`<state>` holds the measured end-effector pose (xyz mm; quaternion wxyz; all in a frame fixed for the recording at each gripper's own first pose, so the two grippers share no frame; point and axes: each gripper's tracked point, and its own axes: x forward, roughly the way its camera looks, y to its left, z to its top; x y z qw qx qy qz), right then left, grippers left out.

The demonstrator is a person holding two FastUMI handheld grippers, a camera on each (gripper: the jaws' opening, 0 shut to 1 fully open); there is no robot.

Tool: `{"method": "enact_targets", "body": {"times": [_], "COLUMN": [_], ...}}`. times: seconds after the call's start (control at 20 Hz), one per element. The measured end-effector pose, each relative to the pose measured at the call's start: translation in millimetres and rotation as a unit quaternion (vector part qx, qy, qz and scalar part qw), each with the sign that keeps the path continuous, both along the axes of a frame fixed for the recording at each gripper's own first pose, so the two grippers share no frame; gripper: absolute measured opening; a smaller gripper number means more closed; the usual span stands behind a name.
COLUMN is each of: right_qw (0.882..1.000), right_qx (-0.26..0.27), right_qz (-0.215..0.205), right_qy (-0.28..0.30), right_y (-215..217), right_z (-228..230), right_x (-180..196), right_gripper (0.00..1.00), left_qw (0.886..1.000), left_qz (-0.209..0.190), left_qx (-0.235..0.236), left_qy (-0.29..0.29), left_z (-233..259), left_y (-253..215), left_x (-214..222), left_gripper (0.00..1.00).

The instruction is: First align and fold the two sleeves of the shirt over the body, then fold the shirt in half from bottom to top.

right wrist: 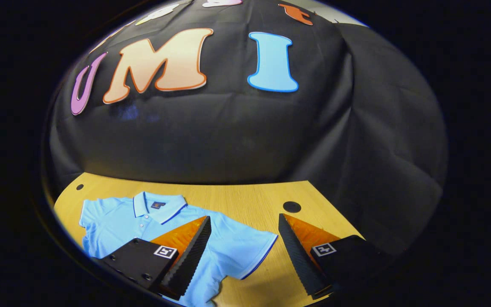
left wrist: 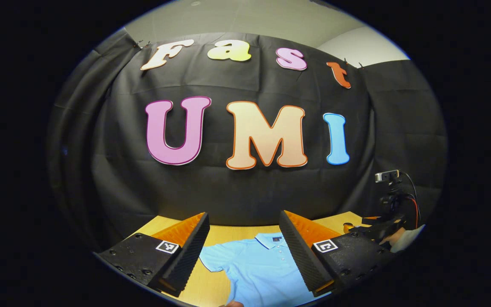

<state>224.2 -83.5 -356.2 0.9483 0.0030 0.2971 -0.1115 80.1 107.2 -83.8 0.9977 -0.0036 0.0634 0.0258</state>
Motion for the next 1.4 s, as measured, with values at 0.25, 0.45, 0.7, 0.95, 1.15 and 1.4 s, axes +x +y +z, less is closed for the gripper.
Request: {"method": "enact_targets", "body": {"times": [0.25, 0.45, 0.7, 0.95, 1.15, 1.4], "right_qw": [0.997, 0.995, 0.987, 0.986, 0.986, 0.983], "right_qx": [0.028, 0.028, 0.041, 0.072, 0.098, 0.164], "right_qz": [-0.031, -0.042, -0.045, -0.044, -0.034, -0.013], "right_qy": [0.060, 0.088, 0.147, 0.142, 0.131, 0.082], "right_y": [-8.5, -10.5, -6.2, 0.3, 17.0, 59.0], "right_z": [-63.7, -93.2, -126.3, -128.1, -128.1, -86.9], "right_x": [3.2, 4.7, -10.9, -5.0, 1.5, 20.0], "right_gripper": [0.99, 0.99, 0.99, 0.94, 0.12, 0.04], "left_qw": [1.000, 1.000, 0.999, 0.999, 0.998, 0.998], "left_qz": [0.009, 0.017, 0.024, 0.026, 0.026, 0.035], "left_qx": [-0.003, -0.007, -0.013, -0.016, -0.024, -0.025], "left_qy": [0.016, 0.025, 0.031, 0.034, 0.045, 0.048], "left_z": [-13.9, -20.6, -28.5, -30.6, -40.3, -43.7], "left_y": [13.2, 21.4, 25.2, 26.8, 27.6, 35.9], "left_x": [2.5, 3.4, 2.7, 5.1, 5.5, 4.8], "left_gripper": [0.98, 0.98, 0.98, 0.99, 0.99, 0.98]}}
